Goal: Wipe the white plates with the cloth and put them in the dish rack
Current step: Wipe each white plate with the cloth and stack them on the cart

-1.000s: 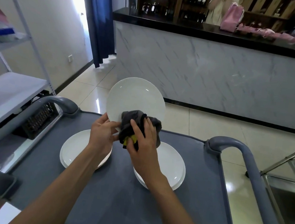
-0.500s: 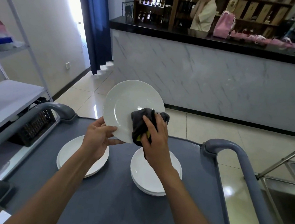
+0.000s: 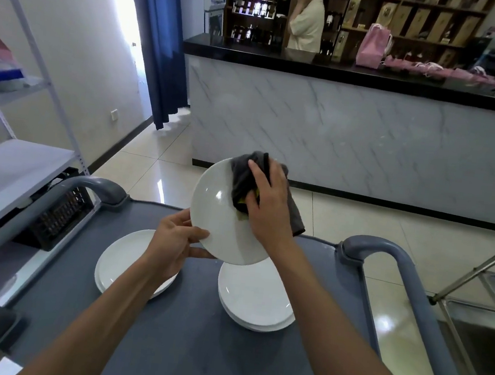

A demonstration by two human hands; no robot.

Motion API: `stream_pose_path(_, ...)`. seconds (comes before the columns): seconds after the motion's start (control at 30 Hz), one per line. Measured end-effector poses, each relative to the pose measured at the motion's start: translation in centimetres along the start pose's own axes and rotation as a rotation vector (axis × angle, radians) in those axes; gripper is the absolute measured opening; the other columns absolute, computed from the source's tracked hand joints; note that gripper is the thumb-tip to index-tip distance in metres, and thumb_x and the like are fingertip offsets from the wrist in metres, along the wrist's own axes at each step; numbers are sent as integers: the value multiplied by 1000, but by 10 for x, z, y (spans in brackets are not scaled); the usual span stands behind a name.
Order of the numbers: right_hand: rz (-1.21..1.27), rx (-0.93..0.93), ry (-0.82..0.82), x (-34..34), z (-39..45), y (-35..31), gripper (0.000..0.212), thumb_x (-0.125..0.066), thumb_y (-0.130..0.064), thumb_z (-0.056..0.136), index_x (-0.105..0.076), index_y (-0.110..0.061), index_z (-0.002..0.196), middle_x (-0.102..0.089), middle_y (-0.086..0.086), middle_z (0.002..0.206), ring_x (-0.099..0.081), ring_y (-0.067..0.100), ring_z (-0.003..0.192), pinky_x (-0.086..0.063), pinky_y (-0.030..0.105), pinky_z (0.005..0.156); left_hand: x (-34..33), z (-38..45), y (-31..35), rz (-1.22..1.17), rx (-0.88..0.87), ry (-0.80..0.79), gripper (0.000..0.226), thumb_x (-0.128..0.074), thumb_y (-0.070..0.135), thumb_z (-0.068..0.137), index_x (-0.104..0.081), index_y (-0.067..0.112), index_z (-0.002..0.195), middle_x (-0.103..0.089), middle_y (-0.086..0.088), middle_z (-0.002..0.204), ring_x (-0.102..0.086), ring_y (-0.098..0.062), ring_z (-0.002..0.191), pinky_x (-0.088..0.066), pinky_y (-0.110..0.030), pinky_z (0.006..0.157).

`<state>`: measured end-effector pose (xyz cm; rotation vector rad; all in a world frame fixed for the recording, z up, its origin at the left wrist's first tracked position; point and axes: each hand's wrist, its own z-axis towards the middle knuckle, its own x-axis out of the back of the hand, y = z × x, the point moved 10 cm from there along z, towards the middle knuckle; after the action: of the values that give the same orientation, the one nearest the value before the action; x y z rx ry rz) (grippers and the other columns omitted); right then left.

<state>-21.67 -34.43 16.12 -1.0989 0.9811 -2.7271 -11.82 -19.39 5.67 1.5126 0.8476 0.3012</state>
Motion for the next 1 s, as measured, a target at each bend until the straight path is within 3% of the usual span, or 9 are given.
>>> stream_pose_path(0.37, 50, 140, -81, -27, -28, -36, 54, -48, -4, 99, -44, -16, 151, -30, 15, 161, -20, 29, 152, -13, 39, 125, -12, 8, 28, 96, -83, -36, 46, -55, -16, 84, -75, 15, 113, -73, -17, 111, -72, -37, 97, -60, -59, 71)
stream_pose_path(0.57, 32, 169, -80, -26, -29, -36, 50, -45, -4, 99, -48, -10, 148, -36, 21, 157, -27, 37, 149, -20, 48, 124, -17, 5, 28, 122, -70, -70, 44, -56, -16, 86, -72, 10, 117, -73, -18, 112, -71, -38, 99, -59, -59, 72)
stream_pose_path(0.8, -7, 201, -45, -20, -12, -38, 53, -46, -4, 99, -45, -16, 151, -34, 18, 158, -25, 34, 150, -19, 47, 124, -23, 4, 25, 135, -45, -86, 47, -53, -19, 83, -76, 13, 109, -73, -19, 109, -71, -38, 96, -60, -58, 71)
stream_pose_path(0.9, -12, 172, -16, -13, -1, -34, 53, -46, -2, 99, -46, -16, 150, -33, 18, 159, -24, 32, 151, -13, 40, 125, -22, 3, 22, 115, -44, -73, 48, -52, -20, 80, -75, 10, 110, -73, -20, 108, -71, -38, 93, -60, -57, 70)
stream_pose_path(1.0, -2, 113, 12, -3, 12, -23, 52, -47, -3, 100, -46, -17, 150, -32, 17, 159, -22, 31, 151, -15, 42, 125, -15, 1, 20, 80, -39, -40, 50, -54, -19, 79, -76, 13, 109, -73, -19, 106, -70, -33, 87, -60, -53, 67)
